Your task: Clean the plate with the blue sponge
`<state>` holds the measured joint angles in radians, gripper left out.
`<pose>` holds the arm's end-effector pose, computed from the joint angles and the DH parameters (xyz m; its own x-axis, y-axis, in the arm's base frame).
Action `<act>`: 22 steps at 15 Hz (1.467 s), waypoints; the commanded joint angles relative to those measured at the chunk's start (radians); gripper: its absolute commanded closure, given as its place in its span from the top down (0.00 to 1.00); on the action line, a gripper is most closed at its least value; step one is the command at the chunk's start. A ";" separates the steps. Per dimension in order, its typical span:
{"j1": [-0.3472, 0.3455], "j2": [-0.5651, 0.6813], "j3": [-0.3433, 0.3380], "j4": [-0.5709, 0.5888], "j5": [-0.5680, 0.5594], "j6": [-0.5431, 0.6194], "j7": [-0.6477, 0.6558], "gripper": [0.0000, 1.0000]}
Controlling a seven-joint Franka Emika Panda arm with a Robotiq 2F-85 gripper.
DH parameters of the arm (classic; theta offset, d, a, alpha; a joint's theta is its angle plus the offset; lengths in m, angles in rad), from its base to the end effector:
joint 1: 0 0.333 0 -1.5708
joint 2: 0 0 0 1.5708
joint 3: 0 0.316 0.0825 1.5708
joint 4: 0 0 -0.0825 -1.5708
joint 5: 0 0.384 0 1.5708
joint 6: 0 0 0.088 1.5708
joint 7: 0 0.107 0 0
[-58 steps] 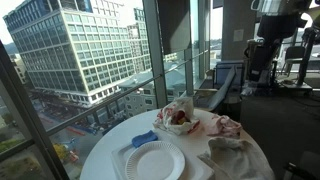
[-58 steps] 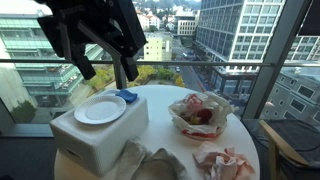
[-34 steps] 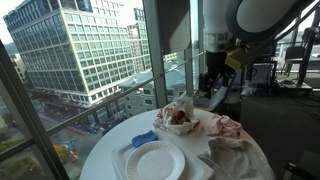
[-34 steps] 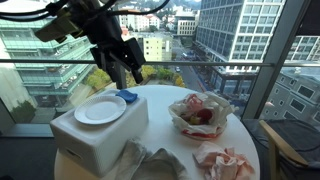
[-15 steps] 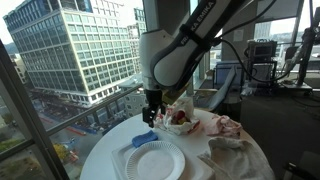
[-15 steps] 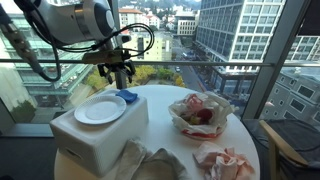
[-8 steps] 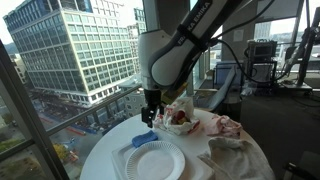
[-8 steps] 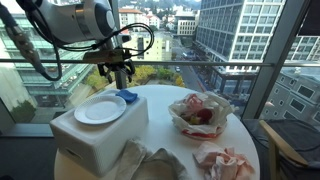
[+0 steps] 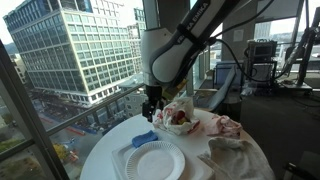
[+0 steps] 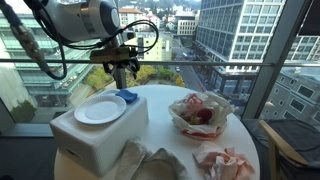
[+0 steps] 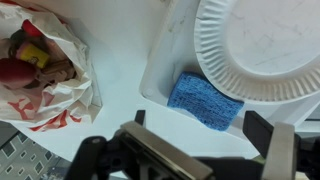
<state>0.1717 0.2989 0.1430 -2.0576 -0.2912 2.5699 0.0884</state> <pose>0.5795 0.1904 0.3130 0.8756 0.4334 0.2131 0.4104 -0.9003 0.1449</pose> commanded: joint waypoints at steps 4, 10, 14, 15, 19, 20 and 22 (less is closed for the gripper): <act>0.061 0.148 -0.059 0.095 0.012 0.128 0.116 1.00; 0.159 0.312 -0.170 0.219 0.004 0.178 0.189 1.00; 0.190 0.349 -0.227 0.266 0.054 0.173 0.306 1.00; 0.183 0.357 -0.223 0.272 0.077 0.173 0.321 1.00; 0.154 0.365 -0.191 0.264 0.163 0.183 0.325 1.00; 0.147 0.367 -0.181 0.259 0.184 0.191 0.315 1.00; 0.126 0.368 -0.150 0.250 0.226 0.212 0.285 1.00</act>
<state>0.3275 0.6574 -0.0491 -1.8144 -0.1224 2.7414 0.4022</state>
